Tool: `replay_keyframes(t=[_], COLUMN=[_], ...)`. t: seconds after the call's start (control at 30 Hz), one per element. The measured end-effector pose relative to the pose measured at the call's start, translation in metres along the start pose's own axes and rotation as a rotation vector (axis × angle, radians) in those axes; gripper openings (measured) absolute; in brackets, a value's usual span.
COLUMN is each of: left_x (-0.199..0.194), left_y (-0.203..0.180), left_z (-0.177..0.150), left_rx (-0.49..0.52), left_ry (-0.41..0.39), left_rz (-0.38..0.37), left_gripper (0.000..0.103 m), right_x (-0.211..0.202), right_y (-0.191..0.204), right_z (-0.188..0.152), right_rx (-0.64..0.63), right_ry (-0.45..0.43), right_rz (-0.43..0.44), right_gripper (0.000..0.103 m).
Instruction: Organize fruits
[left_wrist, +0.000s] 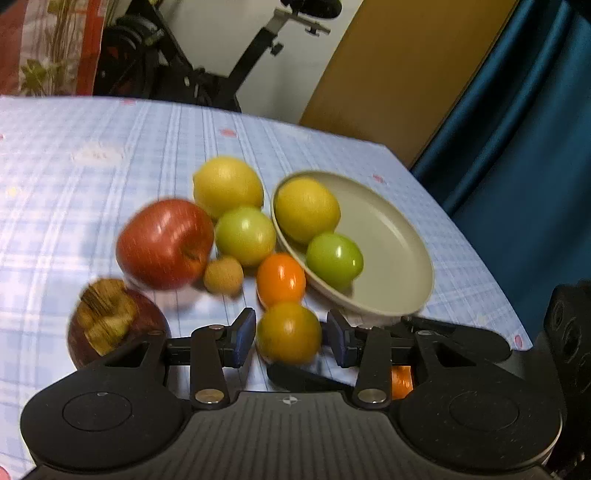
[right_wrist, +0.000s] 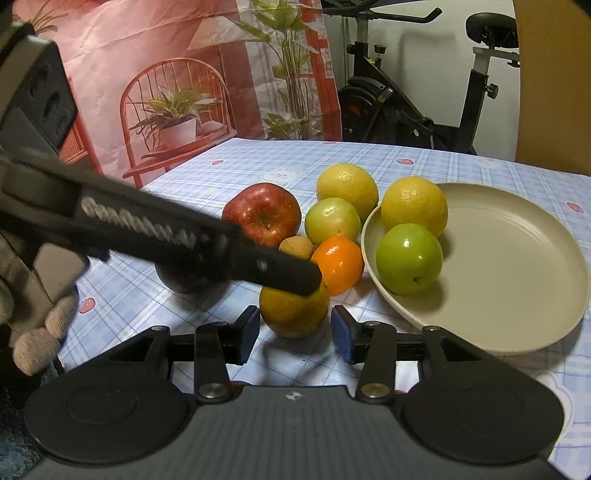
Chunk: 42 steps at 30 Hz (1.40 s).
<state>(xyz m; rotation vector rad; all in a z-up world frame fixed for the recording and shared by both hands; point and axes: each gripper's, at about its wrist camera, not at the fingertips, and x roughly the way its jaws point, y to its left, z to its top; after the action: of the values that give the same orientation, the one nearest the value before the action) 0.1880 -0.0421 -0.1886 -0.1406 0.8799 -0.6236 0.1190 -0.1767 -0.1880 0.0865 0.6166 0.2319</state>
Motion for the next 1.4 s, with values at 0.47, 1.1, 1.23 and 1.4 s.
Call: replay_keyframes(t=[0.47, 1.1, 1.23, 1.4], left_x=[-0.004, 0.035, 0.041, 0.041], left_y=[-0.023, -0.083, -0.084, -0.082], left_z=[-0.002, 0.025, 0.024, 0.023], left_rx=[0.108, 0.24, 0.257, 0.253], left_ry=[-0.041, 0.016, 0.019, 0.015], left_rz=[0.022, -0.036, -0.021, -0.006], left_gripper=[0.043, 0.043, 0.043, 0.043], right_x=[-0.014, -0.045, -0.044, -0.043], right_y=[-0.005, -0.043, -0.043, -0.042], right_z=[0.006, 0.006, 0.004, 0.004], right_rx=[0.039, 0.168, 0.172, 0.168], right_ry=[-0.066, -0.095, -0.087, -0.084], right_rz=[-0.001, -0.18, -0.188, -0.181], right_gripper=[0.045, 0.045, 0.045, 0.046])
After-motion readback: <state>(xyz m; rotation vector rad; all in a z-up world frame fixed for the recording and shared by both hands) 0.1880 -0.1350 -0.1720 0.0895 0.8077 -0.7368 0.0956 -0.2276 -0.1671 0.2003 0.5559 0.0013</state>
